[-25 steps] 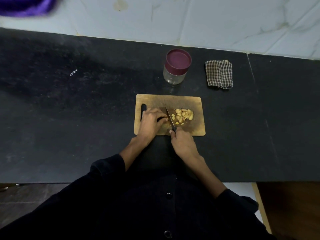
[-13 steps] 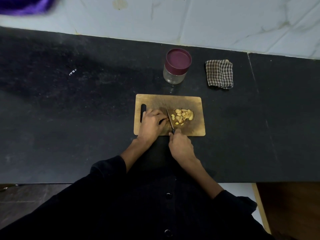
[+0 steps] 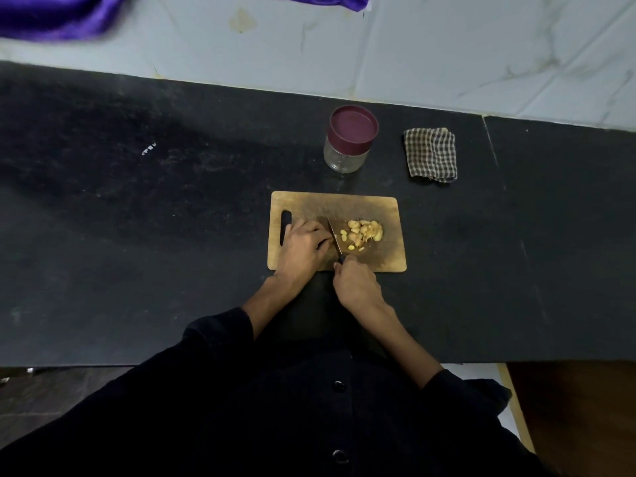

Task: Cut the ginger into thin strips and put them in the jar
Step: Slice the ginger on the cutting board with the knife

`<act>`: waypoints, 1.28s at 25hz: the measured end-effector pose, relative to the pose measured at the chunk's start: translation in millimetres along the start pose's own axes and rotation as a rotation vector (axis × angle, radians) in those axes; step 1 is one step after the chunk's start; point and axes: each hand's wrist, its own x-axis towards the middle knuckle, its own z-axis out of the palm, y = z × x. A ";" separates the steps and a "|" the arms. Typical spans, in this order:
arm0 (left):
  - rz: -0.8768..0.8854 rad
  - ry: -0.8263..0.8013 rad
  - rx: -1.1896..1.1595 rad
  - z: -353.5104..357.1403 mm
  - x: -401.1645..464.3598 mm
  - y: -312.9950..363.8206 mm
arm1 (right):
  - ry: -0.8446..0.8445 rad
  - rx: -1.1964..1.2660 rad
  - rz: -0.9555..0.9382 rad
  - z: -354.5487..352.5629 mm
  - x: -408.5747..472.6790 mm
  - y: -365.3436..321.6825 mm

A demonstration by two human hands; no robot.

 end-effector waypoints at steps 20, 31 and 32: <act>-0.097 -0.116 0.070 -5.5 7.4 11.0 | -0.069 0.235 -0.027 -15.3 -12.4 54.3; -0.117 -0.054 0.021 -6.1 -11.1 43.6 | 0.179 0.046 -0.238 -42.4 -10.9 76.8; -0.121 -0.075 0.025 -3.7 -13.7 47.3 | 0.191 0.045 -0.254 -45.9 -9.9 81.9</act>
